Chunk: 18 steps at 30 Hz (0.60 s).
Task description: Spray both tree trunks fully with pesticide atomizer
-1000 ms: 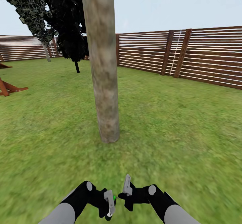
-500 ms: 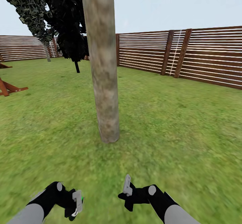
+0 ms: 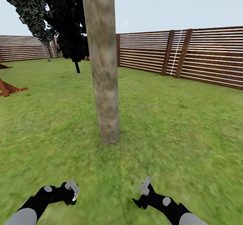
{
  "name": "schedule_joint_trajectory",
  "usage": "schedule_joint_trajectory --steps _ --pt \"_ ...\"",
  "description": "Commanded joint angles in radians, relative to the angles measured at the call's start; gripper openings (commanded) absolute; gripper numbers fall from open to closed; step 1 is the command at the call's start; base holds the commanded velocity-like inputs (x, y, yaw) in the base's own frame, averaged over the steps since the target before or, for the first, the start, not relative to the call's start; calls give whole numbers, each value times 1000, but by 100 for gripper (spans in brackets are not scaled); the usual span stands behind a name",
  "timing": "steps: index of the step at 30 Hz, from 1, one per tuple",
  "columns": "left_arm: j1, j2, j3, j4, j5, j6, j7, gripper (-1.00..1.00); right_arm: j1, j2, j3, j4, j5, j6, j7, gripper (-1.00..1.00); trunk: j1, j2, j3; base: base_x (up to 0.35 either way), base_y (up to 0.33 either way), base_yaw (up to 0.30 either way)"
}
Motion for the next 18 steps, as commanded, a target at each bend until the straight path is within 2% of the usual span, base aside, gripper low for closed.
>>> schedule_joint_trajectory --steps 1,2,4,5,6,7,9,10,11,12,13,15,18 --pt "0 -7 22 4 51 1 23 -100 1 -23 1 43 -57 0 -112 100 0 0 0 0 0 0" --pt "0 -10 32 7 97 2 36 -100 6 -38 2 78 -98 -1 -225 100 0 0 0 0 0 0" --pt "0 -22 42 36 166 4 64 -100 40 -54 2 115 -139 -7 -464 100 0 0 0 0 0 0" --pt "0 -29 43 45 175 4 88 -100 51 -56 2 118 -144 -15 -518 100 0 0 0 0 0 0" --pt "0 -45 45 59 188 4 176 -100 71 -59 1 123 -155 -51 -606 100 0 0 0 0 0 0" --pt "0 -52 45 67 191 4 224 -100 83 -60 1 124 -169 -78 -638 100 0 0 0 0 0 0" --pt "0 -64 45 114 197 3 354 -100 135 -61 1 125 -274 -188 -694 100 0 0 0 0 0 0" --pt "0 -67 46 129 198 3 394 -100 152 -62 2 125 -335 -230 -704 100 0 0 0 0 0 0" --pt "0 -68 46 137 199 3 415 -100 161 -66 2 125 -378 -254 -707 100 0 0 0 0 0 0" --pt "0 -69 46 142 199 1 426 -100 166 -74 3 126 -401 -267 -708 100 0 0 0 0 0 0" --pt "1 -70 45 150 199 -2 431 -100 171 -81 4 125 -418 -277 -709 100 0 0 0 0 0 0" --pt "1 -72 45 161 198 -3 434 -100 173 -83 5 123 -423 -281 -709 100 0 0 0 22 0 0" --pt "1 -91 46 167 198 1 437 -100 173 -84 5 126 -427 -281 -710 100 0 0 0 242 0 0"
